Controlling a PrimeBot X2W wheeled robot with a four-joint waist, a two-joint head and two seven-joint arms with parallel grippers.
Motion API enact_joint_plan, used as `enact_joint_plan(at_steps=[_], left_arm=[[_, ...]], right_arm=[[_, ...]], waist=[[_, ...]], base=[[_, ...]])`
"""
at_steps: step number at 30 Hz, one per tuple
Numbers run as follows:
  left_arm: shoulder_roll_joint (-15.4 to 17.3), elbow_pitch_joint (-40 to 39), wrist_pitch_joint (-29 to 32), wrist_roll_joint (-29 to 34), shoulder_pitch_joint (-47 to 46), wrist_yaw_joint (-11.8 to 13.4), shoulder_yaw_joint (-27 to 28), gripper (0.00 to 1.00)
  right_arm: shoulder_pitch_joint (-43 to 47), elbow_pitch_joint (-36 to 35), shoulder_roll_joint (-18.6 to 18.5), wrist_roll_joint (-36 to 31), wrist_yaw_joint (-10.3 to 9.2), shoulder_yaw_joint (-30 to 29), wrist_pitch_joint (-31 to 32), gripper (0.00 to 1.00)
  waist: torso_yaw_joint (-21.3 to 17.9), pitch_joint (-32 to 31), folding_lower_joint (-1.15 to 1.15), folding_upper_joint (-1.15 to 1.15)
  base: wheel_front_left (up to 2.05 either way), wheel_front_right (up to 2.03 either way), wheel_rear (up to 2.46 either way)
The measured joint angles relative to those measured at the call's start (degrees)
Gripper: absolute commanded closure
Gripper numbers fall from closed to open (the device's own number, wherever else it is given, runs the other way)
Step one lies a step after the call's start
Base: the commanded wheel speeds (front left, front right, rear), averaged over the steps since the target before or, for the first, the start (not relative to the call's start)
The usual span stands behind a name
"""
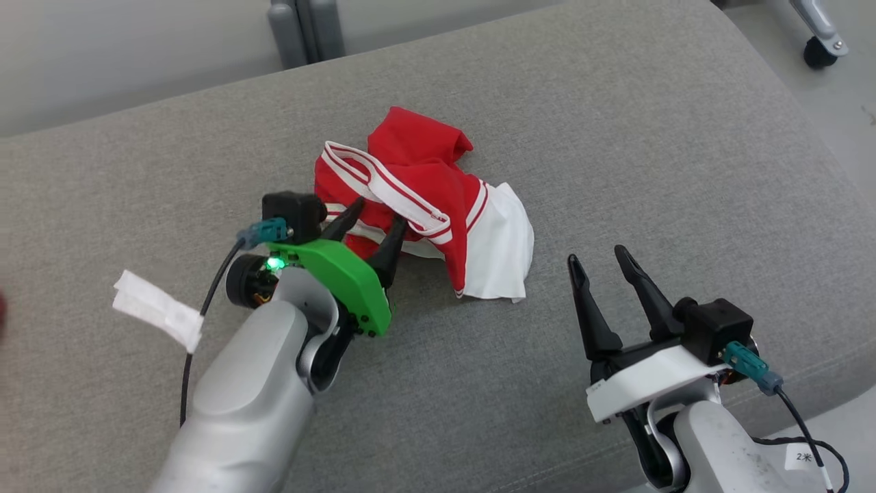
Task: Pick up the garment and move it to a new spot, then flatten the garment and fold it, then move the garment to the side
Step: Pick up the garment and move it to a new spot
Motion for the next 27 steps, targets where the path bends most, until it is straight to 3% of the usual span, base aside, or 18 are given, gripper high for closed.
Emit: enact_joint_plan(at_steps=[8, 16, 21, 27], left_arm=[[6.4, -9.8, -7.9, -2.2, 11.9, 0.2, 1.9, 0.00], [10.0, -21.7, -12.9, -4.3, 22.6, 1.8, 9.9, 0.00], [9.6, -30.1, -13.2, 1.5, 28.9, 2.5, 18.3, 0.00], [7.1, -34.7, -13.3, 9.9, 35.6, 2.1, 23.8, 0.00]], right_arm=[[2.5, 0.4, 0.0, -0.9, 0.00, -2.0, 0.0, 0.00], [4.1, 0.5, 0.0, -1.2, 0.00, -3.2, 0.0, 0.00], [4.6, 0.5, 0.0, -1.5, 0.00, -4.0, 0.0, 0.00], [5.5, 0.7, 0.0, -1.6, 0.00, -5.6, 0.0, 0.00]], waist=[[5.2, -3.5, 0.00, 0.00], [11.0, -6.7, 0.00, 0.00], [13.8, -8.2, 0.00, 0.00], [15.7, -9.4, 0.00, 0.00]], base=[[0.00, 0.00, 0.00], [0.00, 0.00, 0.00], [0.00, 0.00, 0.00], [0.00, 0.00, 0.00]])
